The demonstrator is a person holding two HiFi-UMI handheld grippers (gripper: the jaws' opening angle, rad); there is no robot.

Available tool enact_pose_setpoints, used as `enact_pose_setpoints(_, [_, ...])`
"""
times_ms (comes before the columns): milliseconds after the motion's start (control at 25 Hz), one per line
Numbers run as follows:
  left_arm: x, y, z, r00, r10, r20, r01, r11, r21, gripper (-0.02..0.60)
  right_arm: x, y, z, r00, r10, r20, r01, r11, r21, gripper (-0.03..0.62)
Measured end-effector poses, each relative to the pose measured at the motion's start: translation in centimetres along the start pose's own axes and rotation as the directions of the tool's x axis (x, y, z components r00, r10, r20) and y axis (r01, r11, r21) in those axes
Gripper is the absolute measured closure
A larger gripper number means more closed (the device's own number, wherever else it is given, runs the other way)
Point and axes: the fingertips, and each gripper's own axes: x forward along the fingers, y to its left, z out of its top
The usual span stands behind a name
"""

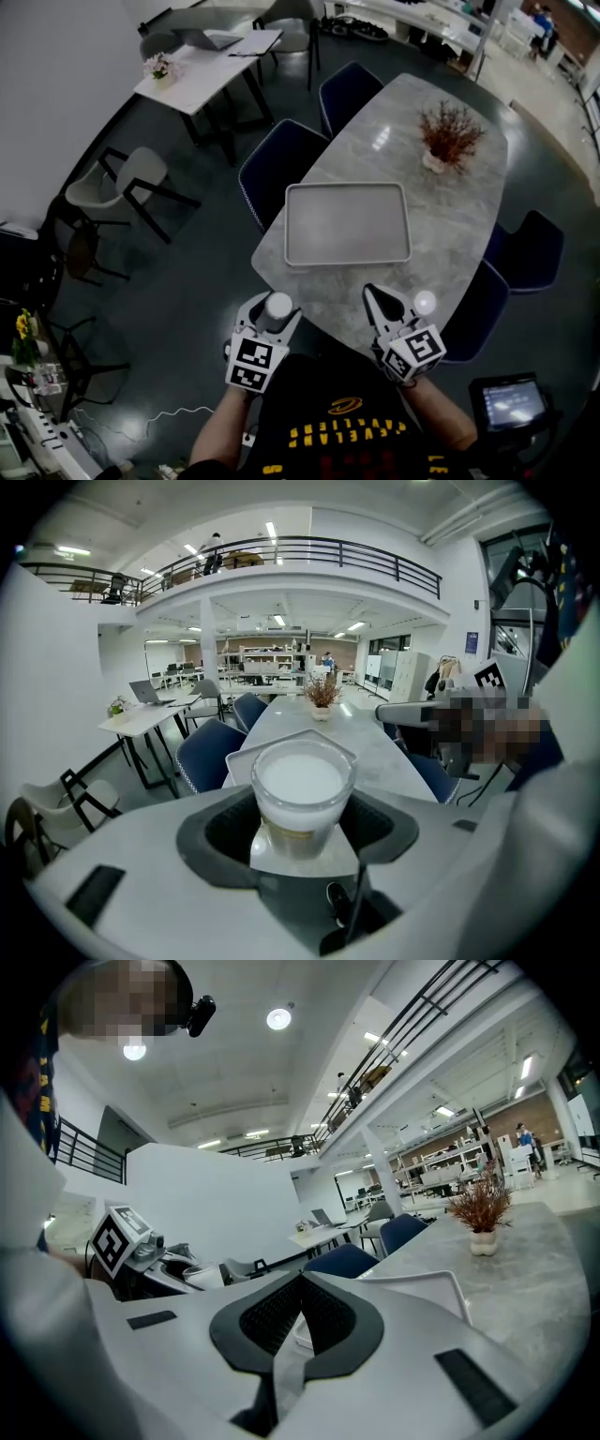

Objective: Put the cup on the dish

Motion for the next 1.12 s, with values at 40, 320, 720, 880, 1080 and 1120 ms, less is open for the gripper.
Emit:
enact_pose_setpoints(40, [0.5, 0.2, 0.4, 1.000, -0.006, 0.004, 0.006, 1.000, -0.008, 0.322, 0.0, -0.4, 0.1, 1.000, -0.005, 0.002, 0.005, 1.000, 0.004, 0.589])
enact_pose_setpoints(320, [3.8, 0.5, 2.4, 0.999, -0.033, 0.016, 0.032, 0.998, 0.046, 0.322, -0.5, -2.8, 0.0, 0.998, -0.066, 0.018, 0.065, 0.997, 0.040, 0.591])
enact_pose_setpoints(720, [9.0, 2.1, 3.5, 0.995, -0.099, -0.003, 0.099, 0.989, 0.107, 0.322, -0.5, -6.0, -0.1, 0.979, -0.203, 0.028, 0.200, 0.976, 0.087, 0.591])
enact_pose_setpoints(880, [10.9, 2.8, 4.0, 0.992, -0.123, -0.002, 0.122, 0.984, 0.130, 0.322, -0.2, -7.0, 0.1, 0.968, -0.250, 0.030, 0.246, 0.965, 0.089, 0.591])
enact_pose_setpoints(1080, [13.3, 2.7, 4.7, 0.987, -0.160, -0.007, 0.158, 0.973, 0.168, 0.321, 0.7, -7.9, 0.5, 0.954, -0.299, 0.026, 0.295, 0.950, 0.107, 0.591])
enact_pose_setpoints(1120, [13.9, 2.7, 4.8, 0.986, -0.167, -0.007, 0.166, 0.972, 0.167, 0.321, 0.9, -8.0, 0.6, 0.953, -0.301, 0.023, 0.297, 0.950, 0.100, 0.590])
